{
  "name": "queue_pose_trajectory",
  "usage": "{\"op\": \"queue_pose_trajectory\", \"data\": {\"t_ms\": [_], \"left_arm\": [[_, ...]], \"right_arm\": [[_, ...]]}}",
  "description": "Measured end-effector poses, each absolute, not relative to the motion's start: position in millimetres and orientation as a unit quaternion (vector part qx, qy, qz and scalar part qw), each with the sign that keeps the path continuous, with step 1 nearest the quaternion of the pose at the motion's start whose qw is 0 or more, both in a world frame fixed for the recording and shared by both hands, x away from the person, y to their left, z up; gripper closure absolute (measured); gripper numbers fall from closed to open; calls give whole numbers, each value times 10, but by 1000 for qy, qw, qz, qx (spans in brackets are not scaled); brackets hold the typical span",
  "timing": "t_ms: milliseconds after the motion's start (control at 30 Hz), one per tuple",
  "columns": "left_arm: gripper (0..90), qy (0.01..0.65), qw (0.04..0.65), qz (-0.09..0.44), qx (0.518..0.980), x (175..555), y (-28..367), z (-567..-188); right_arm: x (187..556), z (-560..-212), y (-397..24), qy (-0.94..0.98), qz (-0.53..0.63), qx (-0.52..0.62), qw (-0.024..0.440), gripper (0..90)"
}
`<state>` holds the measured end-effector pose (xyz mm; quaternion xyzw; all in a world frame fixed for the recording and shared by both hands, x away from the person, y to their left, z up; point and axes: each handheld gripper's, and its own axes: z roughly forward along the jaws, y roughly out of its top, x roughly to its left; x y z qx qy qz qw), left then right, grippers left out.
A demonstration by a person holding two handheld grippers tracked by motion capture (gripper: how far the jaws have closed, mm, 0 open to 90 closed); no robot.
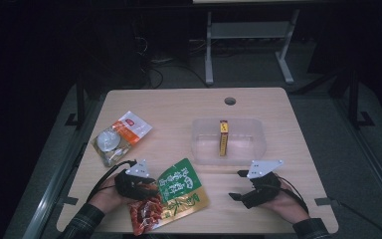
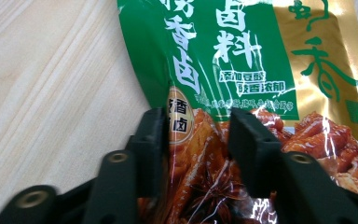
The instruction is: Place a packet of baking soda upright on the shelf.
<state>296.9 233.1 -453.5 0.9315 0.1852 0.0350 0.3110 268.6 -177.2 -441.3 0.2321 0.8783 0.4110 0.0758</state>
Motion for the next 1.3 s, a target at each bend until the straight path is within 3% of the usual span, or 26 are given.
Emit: {"op": "queue_pose_trajectory", "data": {"t_ms": [167, 400, 700, 1300], "left_arm": [[796, 199, 315, 22, 928, 2993, 2343, -4532], [878, 216, 327, -3, 920, 3040, 2380, -4523], [891, 229, 370, -21, 900, 3055, 2458, -4420], [894, 266, 473, 33, 840, 3017, 2502, -4059]], "right_arm": [[2688, -4415, -1773, 878, 411, 232, 75, 192], [2688, -4414, -1778, 878, 410, 237, 74, 192], [2698, -4417, -1794, 877, 411, 239, 72, 189], [2666, -4394, -1717, 864, 439, 242, 44, 208]]}}
